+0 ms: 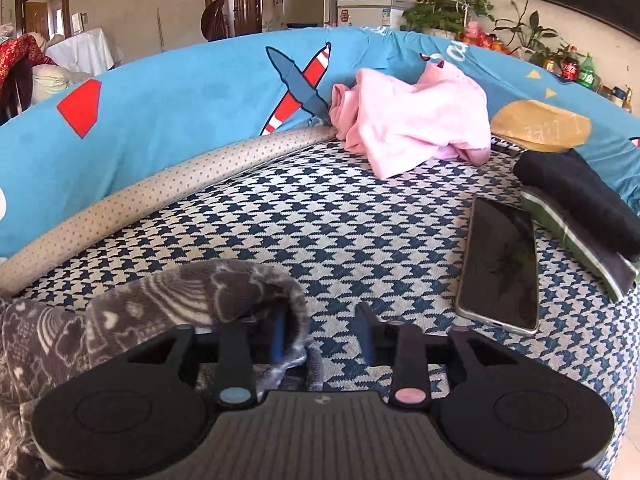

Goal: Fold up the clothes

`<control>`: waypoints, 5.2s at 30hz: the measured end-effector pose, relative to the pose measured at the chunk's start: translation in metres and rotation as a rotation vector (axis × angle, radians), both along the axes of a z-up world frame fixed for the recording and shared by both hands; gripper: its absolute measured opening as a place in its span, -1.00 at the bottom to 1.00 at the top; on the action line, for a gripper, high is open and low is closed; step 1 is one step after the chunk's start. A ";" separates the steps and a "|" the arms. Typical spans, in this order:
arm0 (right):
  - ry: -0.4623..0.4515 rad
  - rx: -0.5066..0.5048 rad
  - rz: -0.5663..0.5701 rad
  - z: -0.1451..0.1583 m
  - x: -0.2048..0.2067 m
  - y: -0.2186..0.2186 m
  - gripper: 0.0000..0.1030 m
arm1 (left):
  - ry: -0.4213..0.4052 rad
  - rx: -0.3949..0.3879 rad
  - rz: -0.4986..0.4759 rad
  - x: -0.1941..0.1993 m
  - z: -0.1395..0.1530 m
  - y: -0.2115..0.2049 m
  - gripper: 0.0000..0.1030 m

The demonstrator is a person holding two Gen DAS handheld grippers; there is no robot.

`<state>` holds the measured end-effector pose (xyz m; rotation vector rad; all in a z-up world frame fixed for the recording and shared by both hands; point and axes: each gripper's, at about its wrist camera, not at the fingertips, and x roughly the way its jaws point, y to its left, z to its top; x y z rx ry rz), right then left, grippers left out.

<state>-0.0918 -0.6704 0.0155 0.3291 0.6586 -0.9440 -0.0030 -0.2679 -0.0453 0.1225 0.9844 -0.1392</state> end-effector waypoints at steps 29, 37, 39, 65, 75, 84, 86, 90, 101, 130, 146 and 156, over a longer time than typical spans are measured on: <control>-0.011 0.150 0.329 0.005 -0.025 0.018 0.09 | -0.002 0.002 0.004 -0.006 0.002 -0.001 1.00; 0.115 0.137 0.588 -0.013 -0.019 0.060 0.10 | 0.001 0.011 0.006 -0.006 -0.001 -0.004 1.00; 0.150 0.097 0.655 -0.018 -0.018 0.073 0.17 | 0.000 0.014 0.003 -0.006 -0.001 -0.004 1.00; -0.100 -0.269 -0.015 0.034 -0.053 -0.014 -0.49 | -0.007 0.034 -0.022 -0.005 -0.005 -0.007 1.00; -0.130 -0.142 0.188 0.024 -0.037 0.000 -0.48 | -0.011 0.038 -0.025 -0.005 -0.006 -0.008 1.00; -0.207 0.006 0.459 0.008 0.000 0.026 -0.21 | -0.015 0.042 -0.032 -0.005 -0.006 -0.007 1.00; -0.202 0.000 0.511 0.008 0.011 0.038 -0.21 | -0.016 0.042 -0.035 -0.006 -0.006 -0.006 1.00; -0.140 -0.051 0.583 0.002 0.034 0.060 -0.22 | -0.013 0.035 -0.035 -0.005 -0.006 -0.005 1.00; -0.020 -0.029 0.573 -0.033 0.074 0.043 -0.25 | -0.015 0.029 -0.034 -0.004 -0.006 -0.005 1.00; -0.186 0.024 0.382 -0.018 0.071 0.009 -0.27 | -0.024 0.033 -0.014 -0.006 -0.005 -0.008 1.00; -0.137 0.147 0.078 -0.016 -0.025 -0.075 -0.27 | -0.029 0.041 -0.024 -0.006 -0.006 -0.007 1.00; -0.251 0.319 -0.024 -0.035 -0.056 -0.102 -0.27 | -0.039 0.048 -0.033 -0.008 -0.006 -0.007 1.00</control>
